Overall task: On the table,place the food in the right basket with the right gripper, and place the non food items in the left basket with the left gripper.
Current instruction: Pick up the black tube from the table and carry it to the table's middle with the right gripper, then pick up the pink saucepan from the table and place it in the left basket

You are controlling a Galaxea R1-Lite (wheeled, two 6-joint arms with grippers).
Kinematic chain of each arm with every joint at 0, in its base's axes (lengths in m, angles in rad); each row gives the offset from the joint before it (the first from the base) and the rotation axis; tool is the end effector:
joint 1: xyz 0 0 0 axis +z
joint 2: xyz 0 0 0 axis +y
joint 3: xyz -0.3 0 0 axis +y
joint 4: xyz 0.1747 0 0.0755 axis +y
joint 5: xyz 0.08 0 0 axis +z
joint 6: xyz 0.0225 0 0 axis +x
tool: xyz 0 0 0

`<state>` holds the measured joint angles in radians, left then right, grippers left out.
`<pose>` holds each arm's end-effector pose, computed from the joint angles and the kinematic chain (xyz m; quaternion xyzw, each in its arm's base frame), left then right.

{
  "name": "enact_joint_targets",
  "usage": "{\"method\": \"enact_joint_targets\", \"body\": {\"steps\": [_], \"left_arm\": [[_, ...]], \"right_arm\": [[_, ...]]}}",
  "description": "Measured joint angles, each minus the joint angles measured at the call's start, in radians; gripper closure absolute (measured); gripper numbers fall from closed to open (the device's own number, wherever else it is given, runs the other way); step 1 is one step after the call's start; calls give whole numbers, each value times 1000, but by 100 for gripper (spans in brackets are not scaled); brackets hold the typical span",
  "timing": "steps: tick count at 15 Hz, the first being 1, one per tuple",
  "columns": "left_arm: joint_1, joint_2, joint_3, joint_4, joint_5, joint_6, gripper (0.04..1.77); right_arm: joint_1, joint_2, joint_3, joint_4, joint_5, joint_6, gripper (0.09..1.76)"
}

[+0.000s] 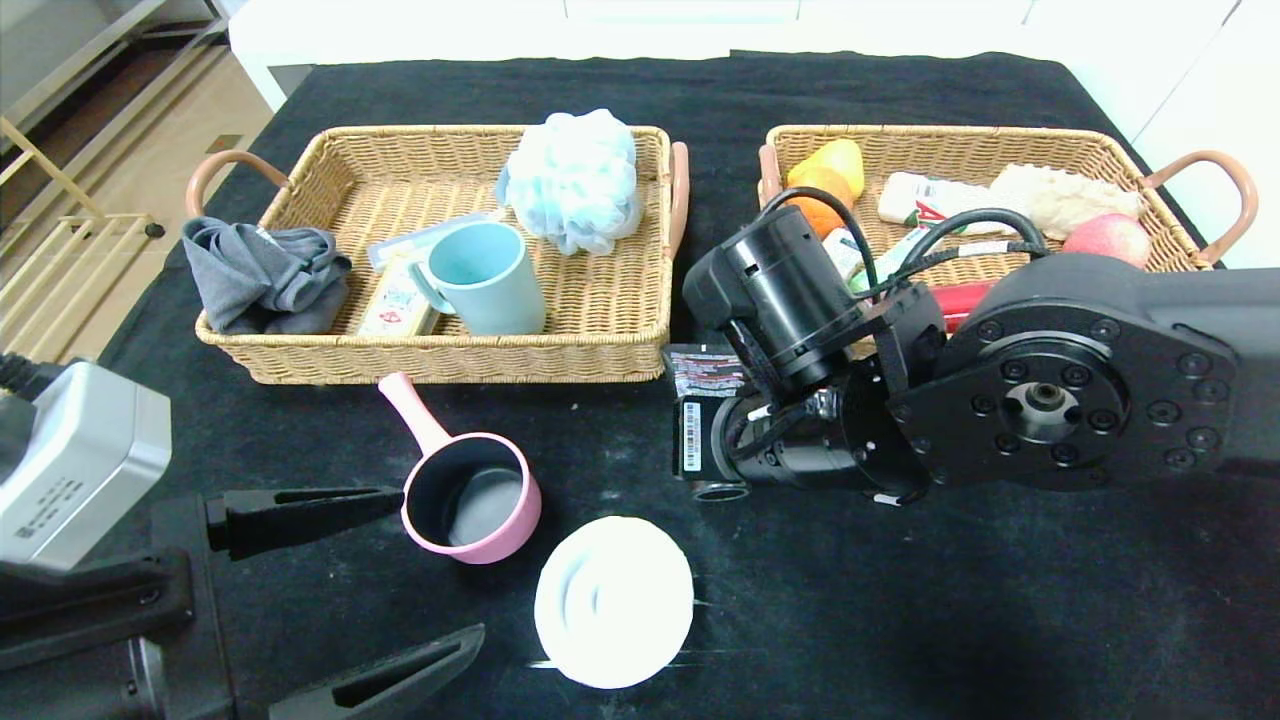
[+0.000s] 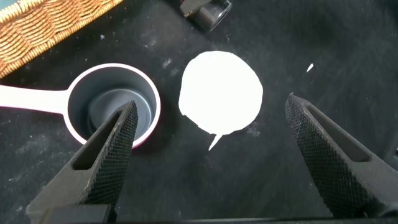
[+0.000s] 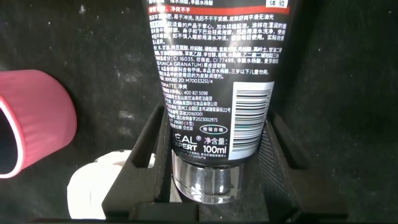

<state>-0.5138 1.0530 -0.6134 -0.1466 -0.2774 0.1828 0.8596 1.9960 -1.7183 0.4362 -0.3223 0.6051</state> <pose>0.1181 -0.0737 0.2253 0.1005 0.1096 -0.3929 0.9075 0.2593 0.2901 0.2316 0.0833 0.3511 0.1509 0.9203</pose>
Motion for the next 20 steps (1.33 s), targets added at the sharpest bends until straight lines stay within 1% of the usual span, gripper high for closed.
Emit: {"method": "enact_joint_targets", "body": {"steps": [1,4,6,9,12,15,16,18,20], "left_arm": [[0,0,0,0,0,0,9],[0,1,0,0,0,0,9],[0,1,0,0,0,0,9],[0,1,0,0,0,0,9],[0,2,1,1,2,0,9],[0,0,-1,0,5,0,9],[0,1,-1,0,6,1,9],[1,8,1,0,7,1,9],[13,17,1,0,9,0,9]], "right_arm": [[1,0,0,0,0,0,99],[2,-2,-2,4,1,0,72],[3,-4,-2,4,1,0,59],[13,-18,3,8,-4,0,45],[30,-54,22,11,-20,-6,35],[39,-118,108,-11,-32,-54,28],[39,-140,144,-38,-31,-73,27],[40,-188,240,-130,-17,-132,24],[34,-248,368,-266,22,-222,22]]}}
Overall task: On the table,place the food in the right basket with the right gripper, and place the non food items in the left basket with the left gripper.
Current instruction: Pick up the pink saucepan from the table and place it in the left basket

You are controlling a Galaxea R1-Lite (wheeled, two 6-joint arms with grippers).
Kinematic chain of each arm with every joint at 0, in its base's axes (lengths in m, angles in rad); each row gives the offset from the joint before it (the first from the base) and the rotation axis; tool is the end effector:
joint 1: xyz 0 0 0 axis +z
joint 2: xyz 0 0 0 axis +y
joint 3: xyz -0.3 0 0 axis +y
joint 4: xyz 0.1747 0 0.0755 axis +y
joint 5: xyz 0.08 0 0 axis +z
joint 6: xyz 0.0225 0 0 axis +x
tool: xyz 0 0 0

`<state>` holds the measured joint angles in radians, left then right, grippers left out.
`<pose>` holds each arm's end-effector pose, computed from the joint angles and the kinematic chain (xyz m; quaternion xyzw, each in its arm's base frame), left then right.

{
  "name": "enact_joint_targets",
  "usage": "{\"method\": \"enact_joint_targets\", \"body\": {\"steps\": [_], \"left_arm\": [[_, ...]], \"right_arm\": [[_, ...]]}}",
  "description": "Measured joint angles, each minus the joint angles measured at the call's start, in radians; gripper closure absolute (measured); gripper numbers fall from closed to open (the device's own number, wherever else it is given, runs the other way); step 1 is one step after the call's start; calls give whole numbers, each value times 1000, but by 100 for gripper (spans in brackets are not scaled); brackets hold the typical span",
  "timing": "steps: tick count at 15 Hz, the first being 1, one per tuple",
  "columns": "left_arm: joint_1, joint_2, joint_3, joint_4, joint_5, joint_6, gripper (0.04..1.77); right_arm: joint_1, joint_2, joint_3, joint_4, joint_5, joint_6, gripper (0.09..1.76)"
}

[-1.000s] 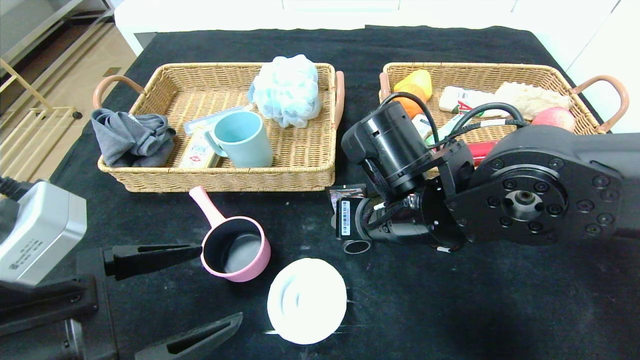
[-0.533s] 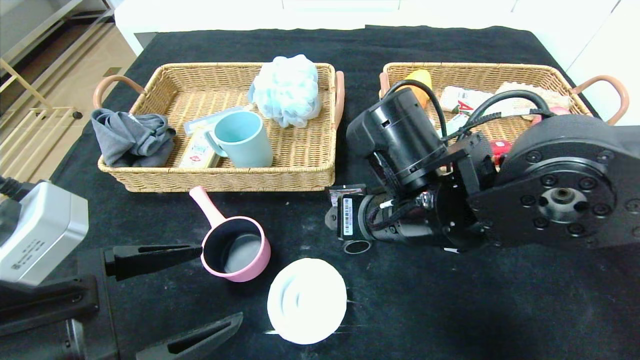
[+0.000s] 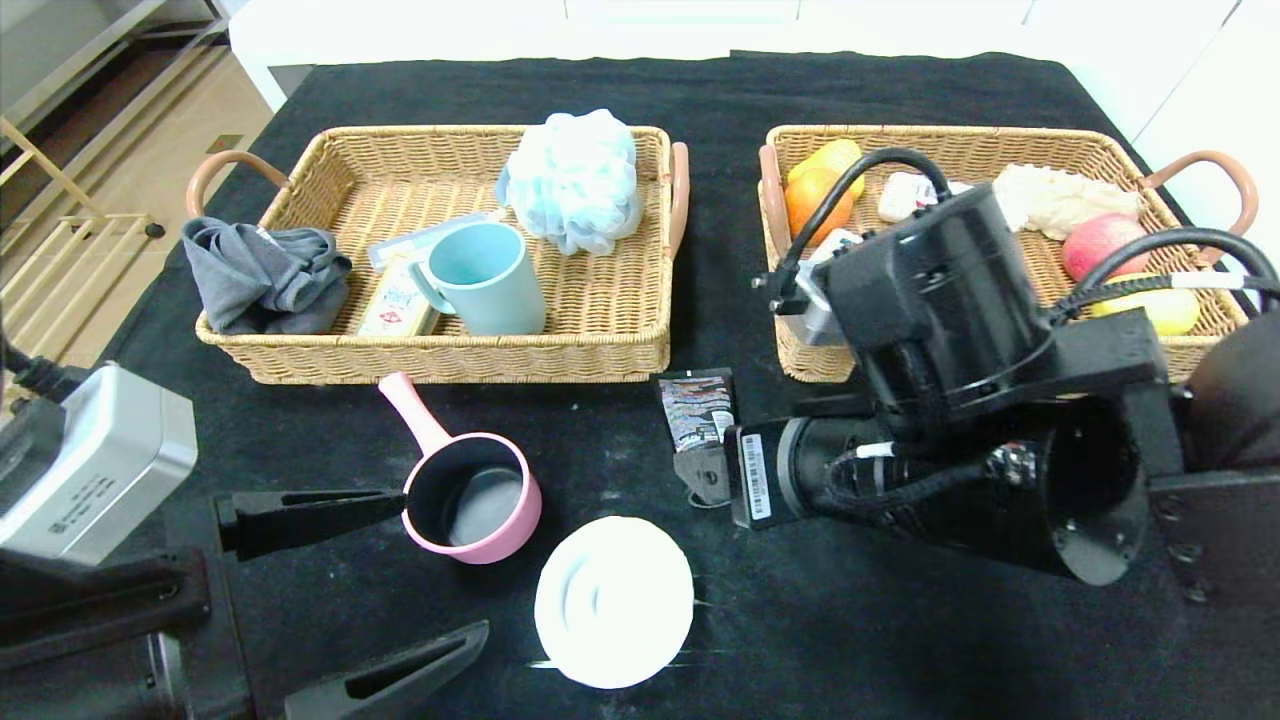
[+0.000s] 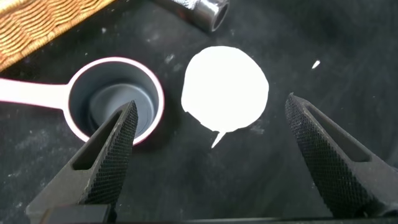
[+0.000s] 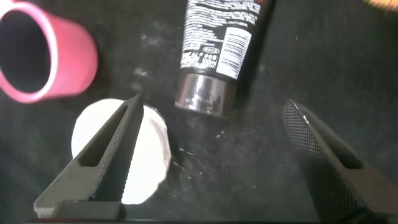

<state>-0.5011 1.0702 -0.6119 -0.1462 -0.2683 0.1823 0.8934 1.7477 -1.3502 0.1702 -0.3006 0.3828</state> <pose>0.1224 -0.0739 0.2224 0.1013 0.1200 -0.3832 0.9102 0.2112 0.2519 0.2427 0.0201 0.2807 0.2312 0.9313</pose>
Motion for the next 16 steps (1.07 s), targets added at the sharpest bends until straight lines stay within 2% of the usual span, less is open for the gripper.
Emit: {"method": "enact_joint_targets", "body": {"steps": [2,4,6,10,14,16], "left_arm": [[26,14,-9,-1,2,-3,9],[52,25,-16,0,1,-3,9],[70,37,-20,0,1,-2,9],[80,44,-25,1,3,-3,9],[79,46,-26,3,9,0,9],[77,50,-26,3,11,2,9]], "right_arm": [[-20,-77,144,-154,110,-107,20],[-56,-161,260,-247,264,-187,19],[-111,-233,349,-279,384,-258,17],[-233,-335,449,-286,584,-415,16],[-345,-431,539,-289,691,-493,15],[-368,-477,588,-295,716,-513,15]]}}
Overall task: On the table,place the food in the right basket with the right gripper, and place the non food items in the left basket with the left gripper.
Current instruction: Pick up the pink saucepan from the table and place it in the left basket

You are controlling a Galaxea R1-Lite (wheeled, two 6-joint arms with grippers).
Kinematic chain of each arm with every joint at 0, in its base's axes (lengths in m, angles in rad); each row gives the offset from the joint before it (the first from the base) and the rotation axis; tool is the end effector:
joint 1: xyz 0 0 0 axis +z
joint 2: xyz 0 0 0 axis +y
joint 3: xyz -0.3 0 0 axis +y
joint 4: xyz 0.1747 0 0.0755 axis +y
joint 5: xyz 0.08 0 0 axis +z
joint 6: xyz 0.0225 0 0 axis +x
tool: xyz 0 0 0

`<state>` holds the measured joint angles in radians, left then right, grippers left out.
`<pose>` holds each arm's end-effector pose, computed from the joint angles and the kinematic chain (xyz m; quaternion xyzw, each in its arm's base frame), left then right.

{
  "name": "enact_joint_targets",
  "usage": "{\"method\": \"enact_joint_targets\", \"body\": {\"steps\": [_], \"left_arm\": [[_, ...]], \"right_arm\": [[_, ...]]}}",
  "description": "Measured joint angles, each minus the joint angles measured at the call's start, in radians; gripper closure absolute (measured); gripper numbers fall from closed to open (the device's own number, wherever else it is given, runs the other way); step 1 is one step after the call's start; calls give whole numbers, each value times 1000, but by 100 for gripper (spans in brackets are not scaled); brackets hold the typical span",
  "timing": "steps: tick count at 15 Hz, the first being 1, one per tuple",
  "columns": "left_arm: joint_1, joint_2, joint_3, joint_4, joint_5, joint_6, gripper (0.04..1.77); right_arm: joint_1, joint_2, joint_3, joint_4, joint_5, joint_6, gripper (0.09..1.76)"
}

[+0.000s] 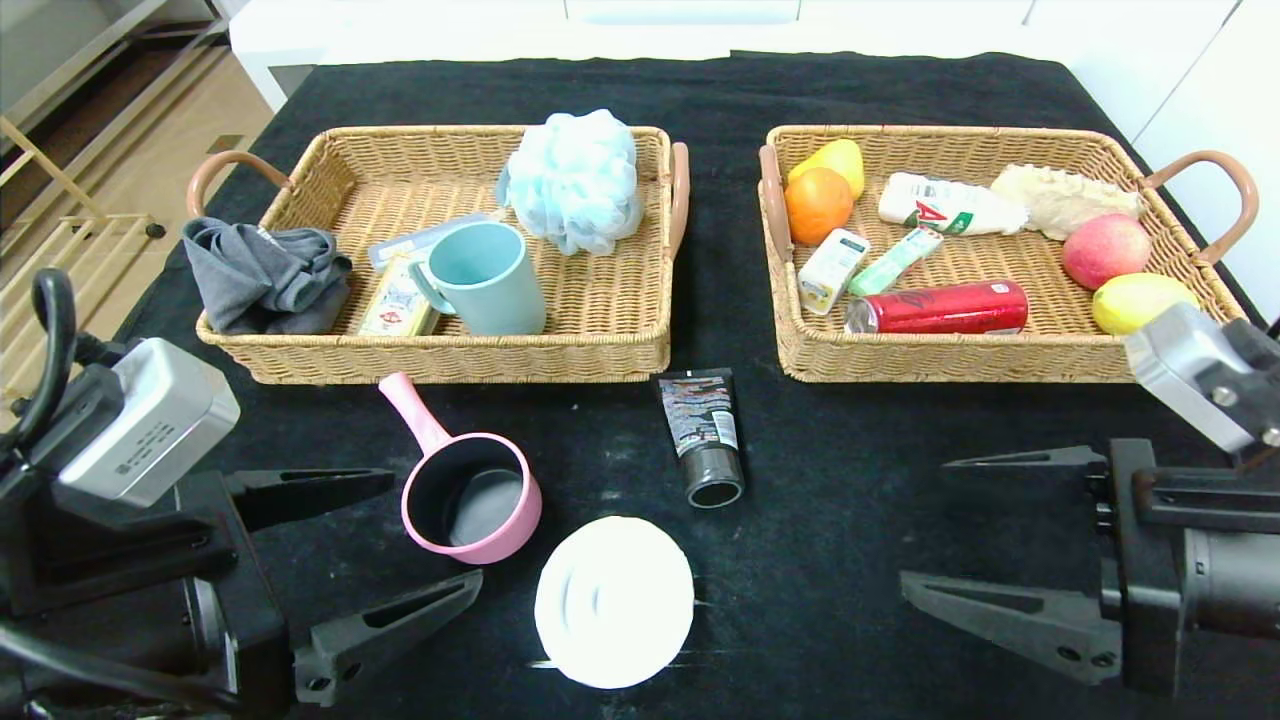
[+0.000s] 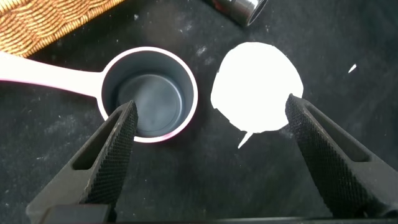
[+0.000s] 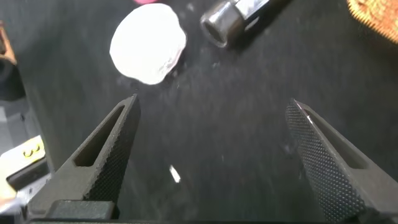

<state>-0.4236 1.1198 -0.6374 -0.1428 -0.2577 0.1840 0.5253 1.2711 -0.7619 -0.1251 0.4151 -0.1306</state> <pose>0.1389 -0.0689 0.2219 0.0993 0.1374 -0.3434 0.9238 0.1633 0.1052 0.2297 -0.0676 0.1612 0.4562 0.8725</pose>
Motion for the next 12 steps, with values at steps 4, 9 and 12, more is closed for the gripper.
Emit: {"method": "enact_joint_targets", "body": {"steps": [4,9,12], "left_arm": [[-12,1,0,0,39,8,9],[-42,3,-5,-1,114,8,9],[-47,0,-26,0,171,5,9]], "right_arm": [[-23,-37,92,-173,18,0,15],[-27,-48,128,-187,24,-1,15],[-27,-64,140,-187,24,-1,15]]}}
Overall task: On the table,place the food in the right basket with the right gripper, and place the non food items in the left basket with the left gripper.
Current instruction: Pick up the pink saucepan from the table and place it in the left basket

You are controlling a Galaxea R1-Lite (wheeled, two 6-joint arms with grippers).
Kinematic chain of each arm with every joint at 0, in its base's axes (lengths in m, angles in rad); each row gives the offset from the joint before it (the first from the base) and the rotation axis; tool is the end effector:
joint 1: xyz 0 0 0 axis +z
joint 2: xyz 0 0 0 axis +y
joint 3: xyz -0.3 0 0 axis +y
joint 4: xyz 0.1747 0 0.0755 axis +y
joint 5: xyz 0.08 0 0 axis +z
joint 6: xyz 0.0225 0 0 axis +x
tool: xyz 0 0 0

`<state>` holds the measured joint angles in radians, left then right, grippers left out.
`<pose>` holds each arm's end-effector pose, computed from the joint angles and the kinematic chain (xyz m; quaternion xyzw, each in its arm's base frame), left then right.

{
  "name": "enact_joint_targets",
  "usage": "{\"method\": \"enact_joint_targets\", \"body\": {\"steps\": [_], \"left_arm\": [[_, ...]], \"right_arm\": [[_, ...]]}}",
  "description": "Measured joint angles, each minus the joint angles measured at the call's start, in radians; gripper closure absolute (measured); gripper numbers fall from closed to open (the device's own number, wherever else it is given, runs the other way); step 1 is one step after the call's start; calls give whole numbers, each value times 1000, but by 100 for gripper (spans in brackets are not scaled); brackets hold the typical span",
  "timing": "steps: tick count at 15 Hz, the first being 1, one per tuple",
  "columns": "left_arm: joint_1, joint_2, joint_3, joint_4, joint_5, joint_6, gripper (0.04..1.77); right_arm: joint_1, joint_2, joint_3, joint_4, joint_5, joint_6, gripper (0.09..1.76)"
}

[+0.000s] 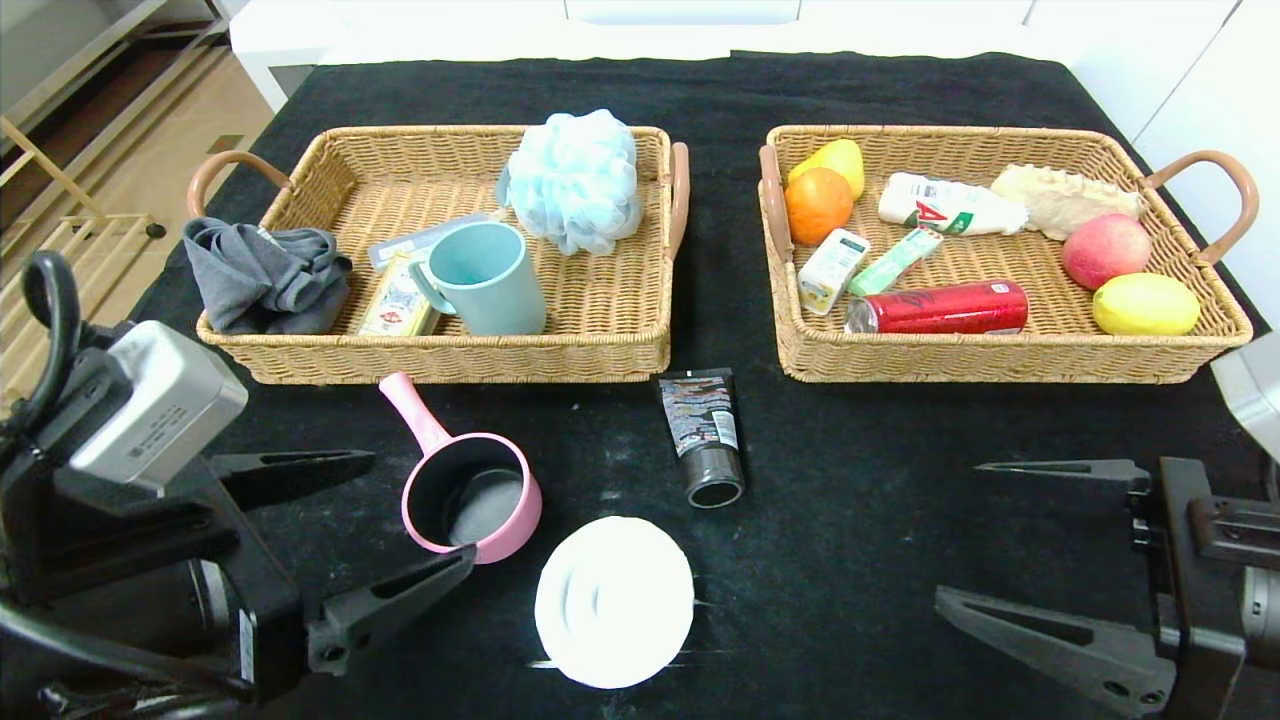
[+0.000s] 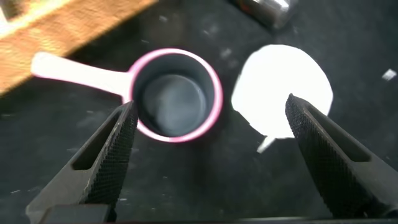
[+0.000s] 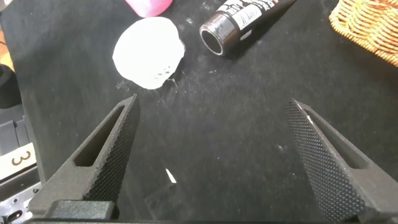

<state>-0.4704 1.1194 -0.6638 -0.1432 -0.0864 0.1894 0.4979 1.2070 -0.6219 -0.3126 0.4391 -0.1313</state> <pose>0.1388 -0.0728 0.2294 0.1194 0.1264 -0.2847 0.9427 0.1512 0.0931 0.2198 -0.0620 0.1061 0.4553 0.8818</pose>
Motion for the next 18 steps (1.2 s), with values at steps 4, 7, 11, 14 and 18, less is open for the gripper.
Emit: {"method": "enact_joint_targets", "body": {"steps": [4,7,11,14,18], "left_arm": [[0,11,-74,90,152,-47,9],[-20,42,-199,273,213,-244,9],[-35,105,-415,637,247,-465,9],[-36,148,-472,686,253,-487,9],[-14,199,-472,686,259,-489,9]], "right_arm": [[0,1,2,0,-4,0,15],[0,4,1,0,-8,0,15],[8,8,2,0,-8,-1,15],[12,9,3,0,-8,-1,15],[24,16,11,-2,-7,-6,15]]}}
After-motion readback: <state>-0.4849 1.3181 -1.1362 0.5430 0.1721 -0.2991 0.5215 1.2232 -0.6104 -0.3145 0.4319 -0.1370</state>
